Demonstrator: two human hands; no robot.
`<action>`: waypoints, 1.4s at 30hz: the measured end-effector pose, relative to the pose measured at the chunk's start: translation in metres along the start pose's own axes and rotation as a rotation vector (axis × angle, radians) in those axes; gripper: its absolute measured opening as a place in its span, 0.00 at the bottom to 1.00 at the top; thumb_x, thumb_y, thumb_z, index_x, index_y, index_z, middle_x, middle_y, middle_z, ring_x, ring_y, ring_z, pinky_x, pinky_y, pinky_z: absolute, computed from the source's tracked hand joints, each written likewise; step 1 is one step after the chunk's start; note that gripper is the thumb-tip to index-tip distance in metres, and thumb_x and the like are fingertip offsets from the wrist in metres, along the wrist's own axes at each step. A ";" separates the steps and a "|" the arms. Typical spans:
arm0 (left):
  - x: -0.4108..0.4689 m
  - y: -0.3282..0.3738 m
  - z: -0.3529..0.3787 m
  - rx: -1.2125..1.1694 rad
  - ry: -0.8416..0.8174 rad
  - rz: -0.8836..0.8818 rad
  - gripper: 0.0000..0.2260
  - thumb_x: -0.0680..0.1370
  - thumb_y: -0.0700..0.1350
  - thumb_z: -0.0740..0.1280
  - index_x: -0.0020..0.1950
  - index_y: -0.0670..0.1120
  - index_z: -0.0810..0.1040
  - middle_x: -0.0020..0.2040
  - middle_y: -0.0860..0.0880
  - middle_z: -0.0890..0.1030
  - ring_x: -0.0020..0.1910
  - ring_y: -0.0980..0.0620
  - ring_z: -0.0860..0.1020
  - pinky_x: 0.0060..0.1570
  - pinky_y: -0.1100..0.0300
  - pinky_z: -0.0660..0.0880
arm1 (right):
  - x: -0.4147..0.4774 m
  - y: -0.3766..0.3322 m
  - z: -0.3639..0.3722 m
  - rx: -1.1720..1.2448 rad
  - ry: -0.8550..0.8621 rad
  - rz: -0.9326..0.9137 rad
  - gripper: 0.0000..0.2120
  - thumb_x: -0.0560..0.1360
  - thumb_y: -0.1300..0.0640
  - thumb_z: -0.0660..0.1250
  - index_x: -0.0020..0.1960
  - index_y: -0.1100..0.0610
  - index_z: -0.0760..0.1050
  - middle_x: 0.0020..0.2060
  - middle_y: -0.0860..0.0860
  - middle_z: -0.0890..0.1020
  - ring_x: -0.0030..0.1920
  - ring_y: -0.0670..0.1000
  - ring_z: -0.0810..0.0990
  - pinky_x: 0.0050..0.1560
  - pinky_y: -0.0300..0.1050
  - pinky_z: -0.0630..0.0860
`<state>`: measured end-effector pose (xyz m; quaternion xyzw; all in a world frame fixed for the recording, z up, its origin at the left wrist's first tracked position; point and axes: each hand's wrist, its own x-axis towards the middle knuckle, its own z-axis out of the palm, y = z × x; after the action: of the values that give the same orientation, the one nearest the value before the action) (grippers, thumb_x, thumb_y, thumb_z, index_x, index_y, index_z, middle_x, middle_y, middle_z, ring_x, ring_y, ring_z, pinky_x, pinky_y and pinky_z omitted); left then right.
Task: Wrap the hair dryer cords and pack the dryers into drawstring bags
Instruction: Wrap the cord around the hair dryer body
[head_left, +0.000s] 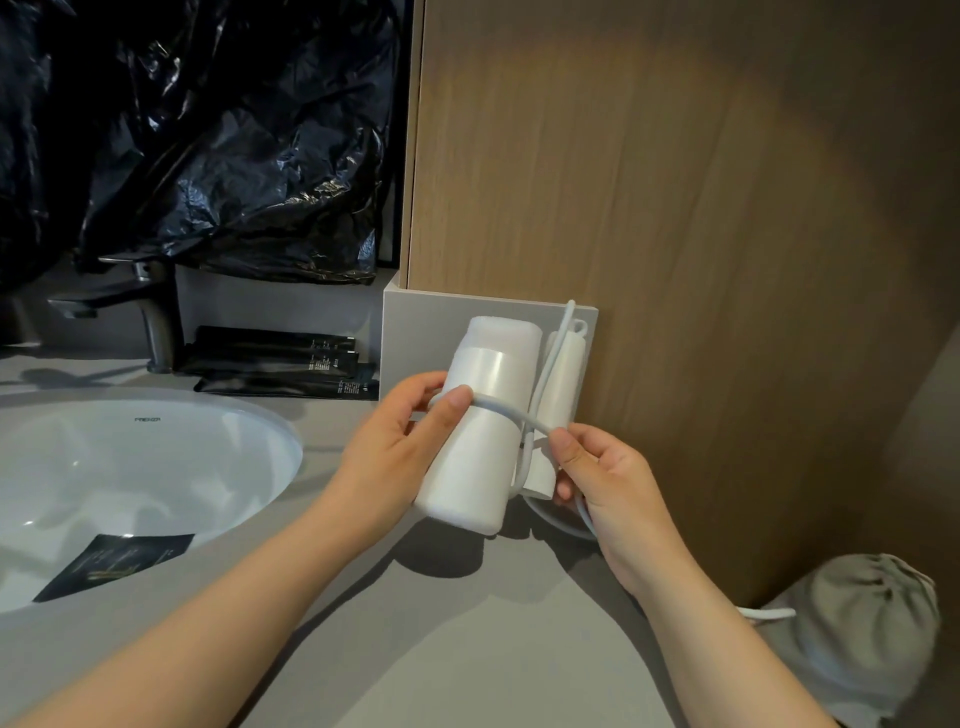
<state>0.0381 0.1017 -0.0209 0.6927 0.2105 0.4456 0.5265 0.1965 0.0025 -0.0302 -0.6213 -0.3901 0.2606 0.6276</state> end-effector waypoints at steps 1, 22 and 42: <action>-0.001 0.001 0.001 -0.001 0.000 0.004 0.18 0.72 0.60 0.61 0.58 0.54 0.77 0.50 0.55 0.81 0.43 0.59 0.81 0.36 0.67 0.77 | 0.000 -0.001 0.000 -0.005 0.004 -0.001 0.14 0.74 0.46 0.65 0.53 0.53 0.80 0.28 0.43 0.80 0.27 0.44 0.75 0.32 0.30 0.74; -0.004 -0.007 0.002 0.378 0.139 0.089 0.19 0.76 0.60 0.62 0.62 0.52 0.73 0.59 0.53 0.75 0.52 0.57 0.77 0.46 0.64 0.75 | -0.004 -0.006 -0.002 0.067 0.058 -0.075 0.08 0.75 0.52 0.68 0.52 0.52 0.81 0.33 0.47 0.84 0.28 0.44 0.77 0.34 0.33 0.77; -0.009 -0.002 -0.002 0.091 -0.095 0.021 0.37 0.64 0.50 0.77 0.71 0.60 0.66 0.62 0.60 0.74 0.49 0.69 0.76 0.36 0.66 0.79 | -0.013 -0.017 -0.008 0.161 0.001 -0.107 0.14 0.67 0.47 0.65 0.49 0.50 0.81 0.42 0.46 0.86 0.28 0.46 0.77 0.35 0.35 0.78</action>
<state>0.0319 0.0964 -0.0259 0.7384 0.1980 0.4077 0.4993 0.1929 -0.0140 -0.0146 -0.5473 -0.3999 0.2569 0.6888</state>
